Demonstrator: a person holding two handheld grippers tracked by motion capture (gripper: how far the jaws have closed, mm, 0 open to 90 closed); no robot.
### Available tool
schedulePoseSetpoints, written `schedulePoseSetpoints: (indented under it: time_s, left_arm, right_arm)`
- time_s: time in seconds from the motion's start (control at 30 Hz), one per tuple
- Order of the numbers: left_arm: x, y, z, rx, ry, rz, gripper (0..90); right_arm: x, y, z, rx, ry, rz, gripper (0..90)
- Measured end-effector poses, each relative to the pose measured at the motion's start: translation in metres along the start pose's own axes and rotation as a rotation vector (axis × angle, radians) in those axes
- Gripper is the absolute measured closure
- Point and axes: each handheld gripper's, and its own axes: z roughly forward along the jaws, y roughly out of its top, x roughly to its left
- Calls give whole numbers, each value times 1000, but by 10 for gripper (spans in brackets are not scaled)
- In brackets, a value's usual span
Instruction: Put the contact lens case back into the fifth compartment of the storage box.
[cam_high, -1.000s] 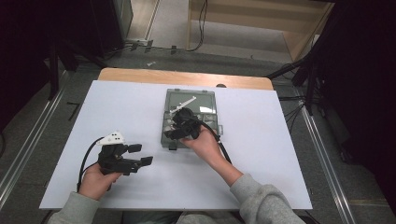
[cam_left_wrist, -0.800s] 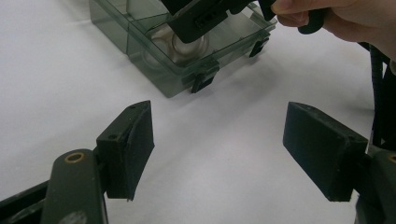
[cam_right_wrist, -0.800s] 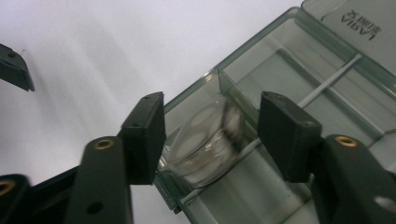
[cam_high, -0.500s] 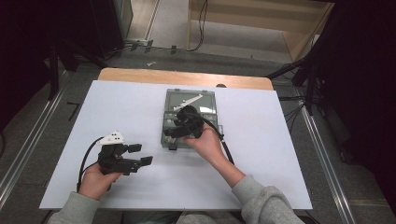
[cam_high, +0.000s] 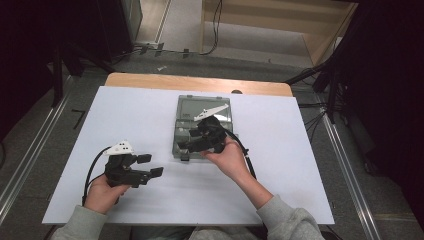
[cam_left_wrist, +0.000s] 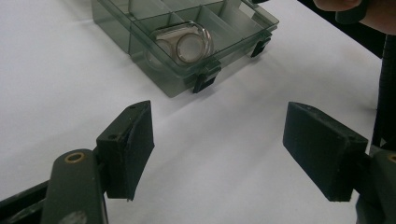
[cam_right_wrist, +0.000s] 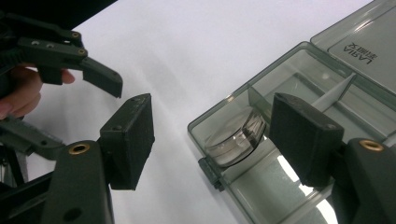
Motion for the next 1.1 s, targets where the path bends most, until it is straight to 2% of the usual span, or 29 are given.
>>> schedulePoseSetpoints:
  time_s: [0.27, 0.67, 0.77, 0.93, 1.1]
  left_arm:
    - [0, 0, 0, 1, 1, 5, 252]
    - [0, 0, -1, -2, 1, 3, 252]
    - [0, 0, 0, 5, 3, 5, 252]
    - [1, 0, 0, -1, 6, 2, 252]
    - [0, -2, -1, -2, 7, 1, 253]
  right_arm:
    - [5, -6, -9, -10, 26, 3, 265]
    - [10, -15, -22, -19, 32, -2, 275]
    - [7, -16, -24, -15, 34, -2, 347]
    - [1, -19, -23, -21, 18, -5, 587]
    - [-5, -20, -14, 11, 23, 9, 778]
